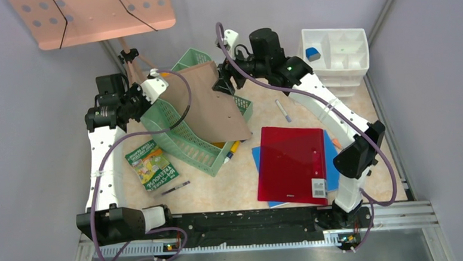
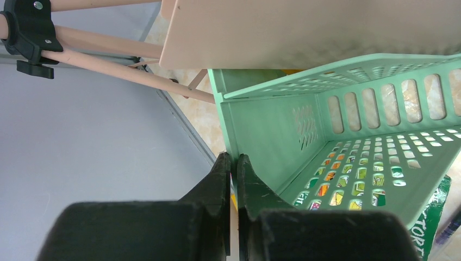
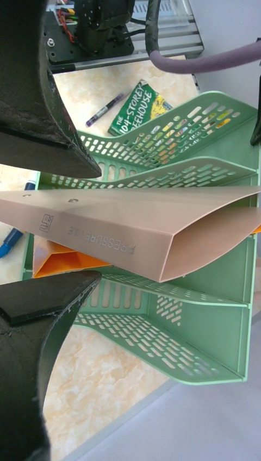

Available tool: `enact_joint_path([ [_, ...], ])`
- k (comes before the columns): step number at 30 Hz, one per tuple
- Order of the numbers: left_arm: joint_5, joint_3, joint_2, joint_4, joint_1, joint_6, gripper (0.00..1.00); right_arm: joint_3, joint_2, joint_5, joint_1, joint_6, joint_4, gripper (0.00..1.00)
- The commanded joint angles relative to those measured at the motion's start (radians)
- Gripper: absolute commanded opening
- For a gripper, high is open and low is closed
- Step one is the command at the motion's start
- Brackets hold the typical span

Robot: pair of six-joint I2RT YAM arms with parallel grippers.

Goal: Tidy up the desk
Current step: Move the storage box to the center of the board, then place the folder in the storage box.

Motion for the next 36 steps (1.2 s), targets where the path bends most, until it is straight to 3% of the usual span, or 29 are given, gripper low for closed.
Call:
enact_joint_path([
  [1,0.005,-0.018,0.009,-0.119,-0.008,0.003,0.00,0.038,0.013,-0.014,0.018,-0.010,0.004,0.62],
  [22,-0.012,-0.002,0.015,-0.115,-0.008,-0.020,0.00,-0.183,-0.091,-0.004,0.038,0.027,0.003,0.50],
  [29,-0.018,0.004,0.018,-0.116,-0.007,-0.023,0.00,-0.160,-0.118,0.032,0.038,0.018,0.029,0.56],
  [36,-0.022,0.003,0.017,-0.115,-0.008,-0.024,0.00,-0.117,-0.101,-0.038,0.038,0.031,0.037,0.60],
])
